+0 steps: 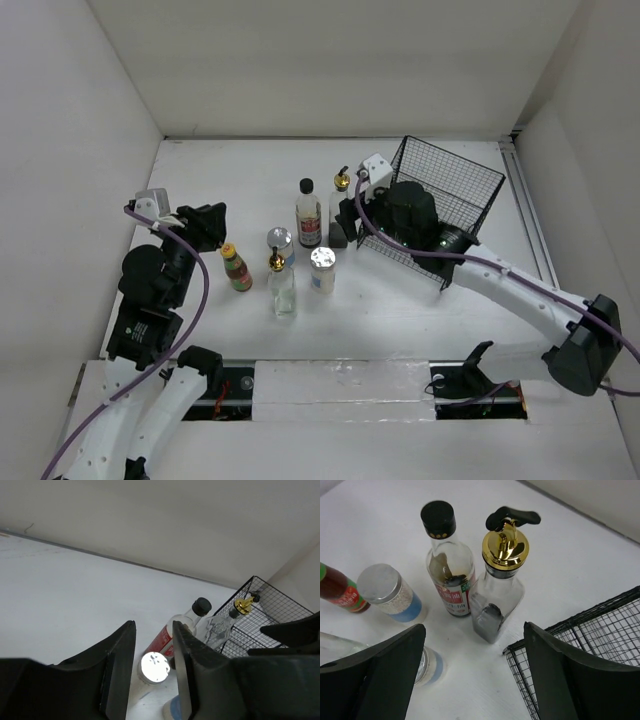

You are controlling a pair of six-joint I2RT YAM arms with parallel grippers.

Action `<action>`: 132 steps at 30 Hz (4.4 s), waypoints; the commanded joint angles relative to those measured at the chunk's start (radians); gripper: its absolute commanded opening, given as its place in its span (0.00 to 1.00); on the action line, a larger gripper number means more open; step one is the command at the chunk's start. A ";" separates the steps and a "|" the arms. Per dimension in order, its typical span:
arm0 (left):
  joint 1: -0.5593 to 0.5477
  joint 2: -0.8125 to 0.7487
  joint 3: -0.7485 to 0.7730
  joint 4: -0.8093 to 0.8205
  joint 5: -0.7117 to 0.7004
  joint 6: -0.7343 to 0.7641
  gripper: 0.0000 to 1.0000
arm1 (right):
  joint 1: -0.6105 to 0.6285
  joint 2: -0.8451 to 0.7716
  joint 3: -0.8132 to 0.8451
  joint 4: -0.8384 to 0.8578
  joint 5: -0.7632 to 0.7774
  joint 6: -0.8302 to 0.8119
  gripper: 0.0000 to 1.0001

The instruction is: Organize the condiment bottles

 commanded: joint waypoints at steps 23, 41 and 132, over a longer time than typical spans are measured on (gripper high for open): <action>0.006 -0.008 -0.032 0.073 0.053 0.010 0.56 | -0.019 0.309 0.184 0.260 0.146 0.040 0.45; 0.006 -0.008 -0.032 0.082 0.062 0.010 0.56 | -0.129 0.136 0.413 0.312 -0.003 0.046 0.18; 0.006 0.011 -0.041 0.091 0.099 0.010 0.56 | -0.375 0.121 0.289 0.284 -0.237 0.024 0.27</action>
